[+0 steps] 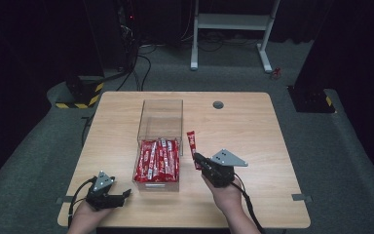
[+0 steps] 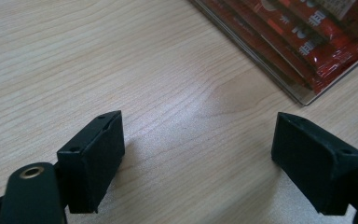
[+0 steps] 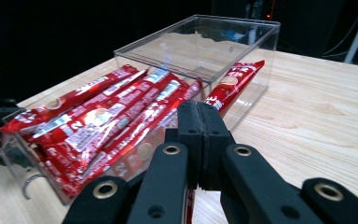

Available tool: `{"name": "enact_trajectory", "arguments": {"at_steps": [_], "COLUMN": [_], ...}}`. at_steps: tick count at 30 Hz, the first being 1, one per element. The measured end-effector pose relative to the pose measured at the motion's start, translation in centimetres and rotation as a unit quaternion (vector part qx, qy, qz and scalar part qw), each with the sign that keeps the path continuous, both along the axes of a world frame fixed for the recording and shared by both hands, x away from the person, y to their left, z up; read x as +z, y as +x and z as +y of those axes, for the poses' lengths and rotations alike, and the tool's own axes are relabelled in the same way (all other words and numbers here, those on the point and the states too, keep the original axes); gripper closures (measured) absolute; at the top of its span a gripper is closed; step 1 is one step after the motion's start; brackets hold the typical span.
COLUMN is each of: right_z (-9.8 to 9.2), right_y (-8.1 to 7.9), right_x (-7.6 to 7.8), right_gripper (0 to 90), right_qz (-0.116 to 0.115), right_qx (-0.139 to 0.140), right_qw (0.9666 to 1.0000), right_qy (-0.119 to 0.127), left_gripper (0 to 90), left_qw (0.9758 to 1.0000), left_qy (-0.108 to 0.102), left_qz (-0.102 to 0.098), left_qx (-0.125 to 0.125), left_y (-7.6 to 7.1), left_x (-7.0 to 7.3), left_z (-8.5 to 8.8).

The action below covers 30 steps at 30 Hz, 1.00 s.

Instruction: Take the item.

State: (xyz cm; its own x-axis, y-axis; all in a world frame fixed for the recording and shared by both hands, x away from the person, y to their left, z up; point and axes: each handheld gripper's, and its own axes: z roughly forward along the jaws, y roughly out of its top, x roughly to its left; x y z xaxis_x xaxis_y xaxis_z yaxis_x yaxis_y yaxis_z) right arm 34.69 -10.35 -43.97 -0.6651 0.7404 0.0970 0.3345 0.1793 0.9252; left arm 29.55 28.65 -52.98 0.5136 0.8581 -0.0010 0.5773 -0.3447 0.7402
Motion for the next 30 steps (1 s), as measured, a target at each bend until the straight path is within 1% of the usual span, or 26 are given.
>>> {"name": "enact_trajectory", "arguments": {"at_steps": [3,9,18,23,26,27,30], "right_z": [-0.2,-0.7,-1.1,-1.1,-1.2,-1.2,-1.3], "right_y": [0.2,0.9,1.4,1.7,1.9,2.1,2.3], "right_x": [-0.1,-0.9,-1.6,-2.3,-2.7,-3.0,-3.3], "right_gripper": [89.8,89.8,89.8,89.8,89.8,89.8,89.8], "right_qz": [0.002,0.008,0.015,0.021,0.026,0.030,0.035], "right_qx": [-0.003,-0.021,-0.033,-0.039,-0.042,-0.045,-0.046], "right_qw": [1.0000,0.9997,0.9992,0.9987,0.9983,0.9980,0.9977], "right_qy": [-0.001,-0.011,-0.020,-0.025,-0.029,-0.032,-0.035], "left_gripper": [17.5,17.5,17.5,17.5,17.5,17.5,17.5], "left_qw": [1.0000,1.0000,1.0000,1.0000,1.0000,1.0000,1.0000], "left_qy": [0.000,0.000,0.000,0.000,0.000,0.000,0.000], "left_qz": [0.000,0.000,0.000,0.000,0.000,0.000,0.000], "left_qx": [0.000,0.000,0.000,0.000,0.000,0.000,0.000], "left_y": [0.0,0.0,0.0,0.0,0.0,0.0,0.0], "left_x": [0.0,0.0,0.0,0.0,0.0,0.0,0.0], "left_z": [0.0,0.0,0.0,0.0,0.0,0.0,0.0]}}
